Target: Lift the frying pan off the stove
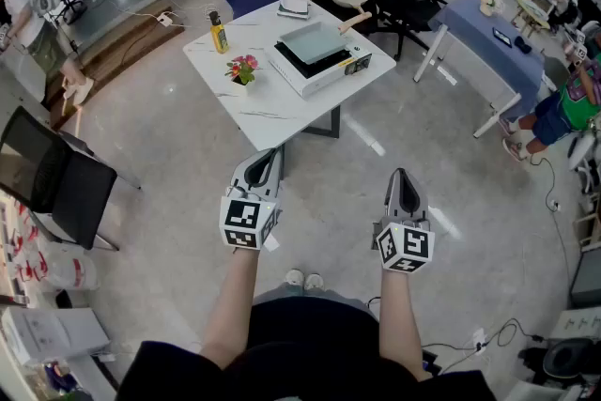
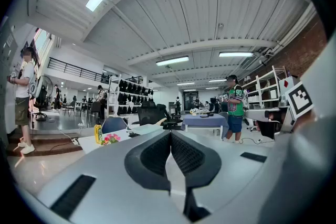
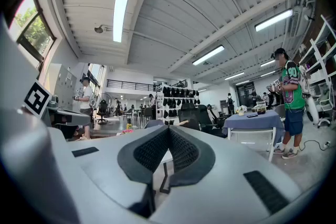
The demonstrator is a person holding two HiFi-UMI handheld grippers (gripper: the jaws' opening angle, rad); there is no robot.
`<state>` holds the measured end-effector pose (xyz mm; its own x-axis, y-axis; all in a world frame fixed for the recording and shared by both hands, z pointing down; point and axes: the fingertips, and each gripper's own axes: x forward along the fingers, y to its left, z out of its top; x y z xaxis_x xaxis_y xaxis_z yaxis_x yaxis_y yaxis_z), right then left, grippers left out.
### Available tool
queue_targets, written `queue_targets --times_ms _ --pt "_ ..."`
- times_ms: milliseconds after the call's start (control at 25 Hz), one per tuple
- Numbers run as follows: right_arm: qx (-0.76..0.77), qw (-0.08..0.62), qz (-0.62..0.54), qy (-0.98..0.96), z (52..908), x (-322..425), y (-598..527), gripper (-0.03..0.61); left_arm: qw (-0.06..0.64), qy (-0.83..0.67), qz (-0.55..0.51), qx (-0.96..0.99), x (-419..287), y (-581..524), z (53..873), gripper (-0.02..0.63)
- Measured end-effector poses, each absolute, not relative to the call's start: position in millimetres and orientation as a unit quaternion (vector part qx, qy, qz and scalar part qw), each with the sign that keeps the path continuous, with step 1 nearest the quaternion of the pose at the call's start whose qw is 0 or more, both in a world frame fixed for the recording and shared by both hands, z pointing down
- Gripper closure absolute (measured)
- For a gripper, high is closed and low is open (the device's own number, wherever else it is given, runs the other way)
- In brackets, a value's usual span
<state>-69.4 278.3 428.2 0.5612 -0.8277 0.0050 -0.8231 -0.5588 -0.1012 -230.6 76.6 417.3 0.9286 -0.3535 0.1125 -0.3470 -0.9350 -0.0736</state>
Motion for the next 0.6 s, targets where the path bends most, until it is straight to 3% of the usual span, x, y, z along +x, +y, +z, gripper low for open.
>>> queue_targets --times_ms 600 --pt "-0.880 0.045 -0.030 0.472 432.5 -72.2 275.3 0.577 0.025 0.177 -0.067 -0.982 -231.6 76.7 424.8 0.594"
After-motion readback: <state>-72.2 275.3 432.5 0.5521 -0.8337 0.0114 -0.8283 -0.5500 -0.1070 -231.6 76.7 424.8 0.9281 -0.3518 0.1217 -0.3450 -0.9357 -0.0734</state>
